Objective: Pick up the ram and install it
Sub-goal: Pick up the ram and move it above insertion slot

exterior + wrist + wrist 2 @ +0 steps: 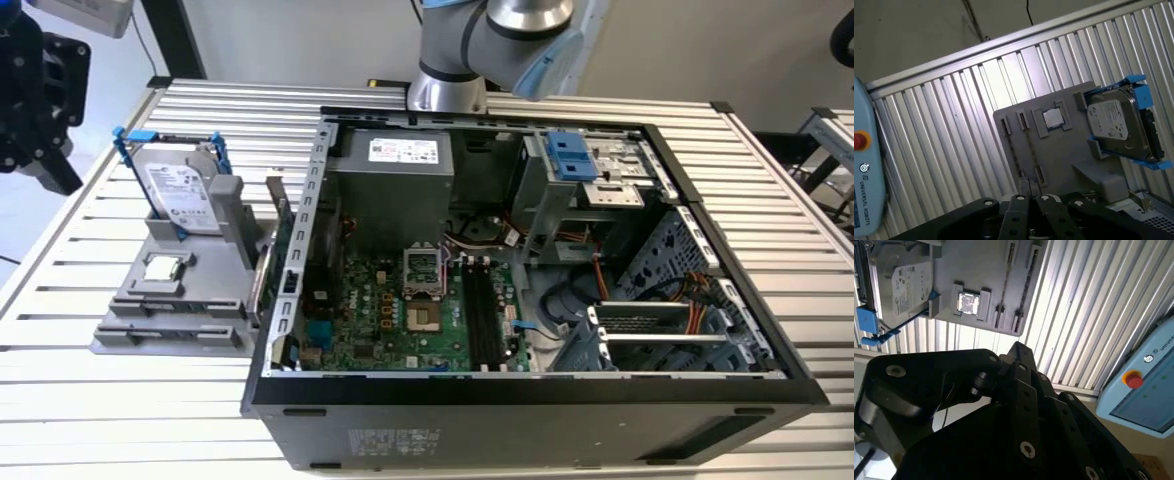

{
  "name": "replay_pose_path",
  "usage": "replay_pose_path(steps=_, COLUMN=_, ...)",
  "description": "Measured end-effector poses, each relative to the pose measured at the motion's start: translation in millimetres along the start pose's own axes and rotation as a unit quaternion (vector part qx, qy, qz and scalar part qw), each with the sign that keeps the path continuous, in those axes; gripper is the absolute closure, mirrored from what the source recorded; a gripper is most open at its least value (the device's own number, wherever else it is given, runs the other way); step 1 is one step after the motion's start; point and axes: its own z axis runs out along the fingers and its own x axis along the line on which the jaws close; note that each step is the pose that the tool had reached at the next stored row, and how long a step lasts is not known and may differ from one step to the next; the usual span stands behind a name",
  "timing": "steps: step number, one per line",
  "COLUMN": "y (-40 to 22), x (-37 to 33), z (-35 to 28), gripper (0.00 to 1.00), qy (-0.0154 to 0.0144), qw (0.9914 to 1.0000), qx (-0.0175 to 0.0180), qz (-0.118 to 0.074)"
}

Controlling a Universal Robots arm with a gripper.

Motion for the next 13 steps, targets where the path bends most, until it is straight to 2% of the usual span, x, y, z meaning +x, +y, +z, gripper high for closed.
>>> replay_pose_path(steps=3, y=0.1, x=-0.4, z=-0.3, gripper=1.00, qy=0.0012, qw=0.99981, qx=-0.0003, qz=-0.020)
replay_pose_path(steps=6, y=0.3, x=-0.7, z=-0.5, gripper=1.00, qy=0.0021, qw=0.99924, qx=-0.0005, qz=-0.039)
replay_pose_path(steps=9, y=0.3, x=-0.9, z=-0.6, gripper=1.00, qy=0.0031, qw=0.99834, qx=-0.0008, qz=-0.057)
replay_pose_path(steps=13, y=0.5, x=-1.3, z=-0.8, gripper=1.00, qy=0.0044, qw=0.99663, qx=-0.0012, qz=-0.082)
